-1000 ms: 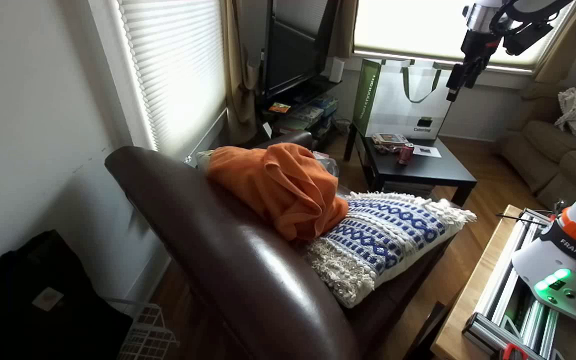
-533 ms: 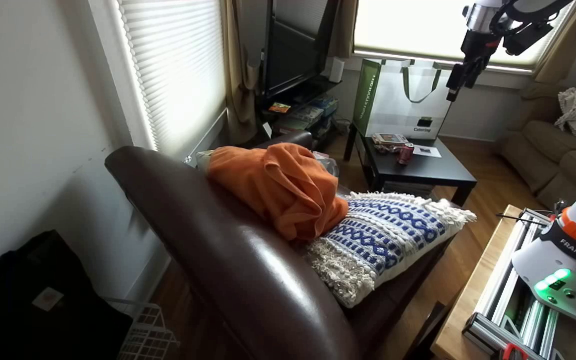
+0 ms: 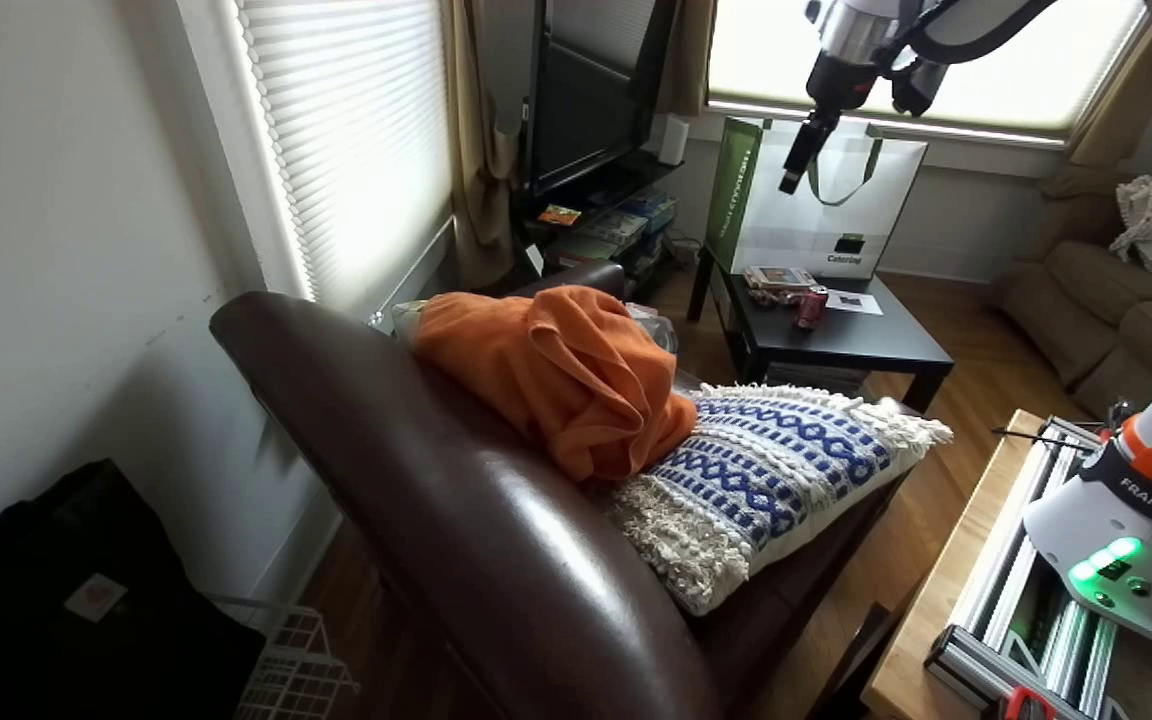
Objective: Pick up the orange towel and cover it the top of the sofa back support
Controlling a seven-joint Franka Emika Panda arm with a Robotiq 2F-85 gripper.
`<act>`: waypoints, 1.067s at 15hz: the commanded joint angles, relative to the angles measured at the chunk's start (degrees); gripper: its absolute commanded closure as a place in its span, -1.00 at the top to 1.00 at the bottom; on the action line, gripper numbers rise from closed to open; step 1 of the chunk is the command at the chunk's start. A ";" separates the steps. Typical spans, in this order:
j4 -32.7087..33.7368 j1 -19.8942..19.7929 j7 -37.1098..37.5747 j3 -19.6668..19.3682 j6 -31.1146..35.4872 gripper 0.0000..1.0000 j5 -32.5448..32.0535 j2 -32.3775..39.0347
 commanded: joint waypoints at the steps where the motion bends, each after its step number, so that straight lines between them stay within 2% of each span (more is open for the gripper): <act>1: 9.22 5.41 -7.67 0.46 3.85 1.00 6.88 14.02; 4: 16.49 7.79 -17.29 2.16 5.45 1.00 16.74 23.94; 9: 31.11 5.09 -34.70 9.26 0.63 1.00 27.18 36.80; 12: 36.82 5.42 -38.35 12.65 -5.93 1.00 28.11 41.84; 16: 37.77 5.69 -44.62 14.62 -14.96 1.00 25.98 43.05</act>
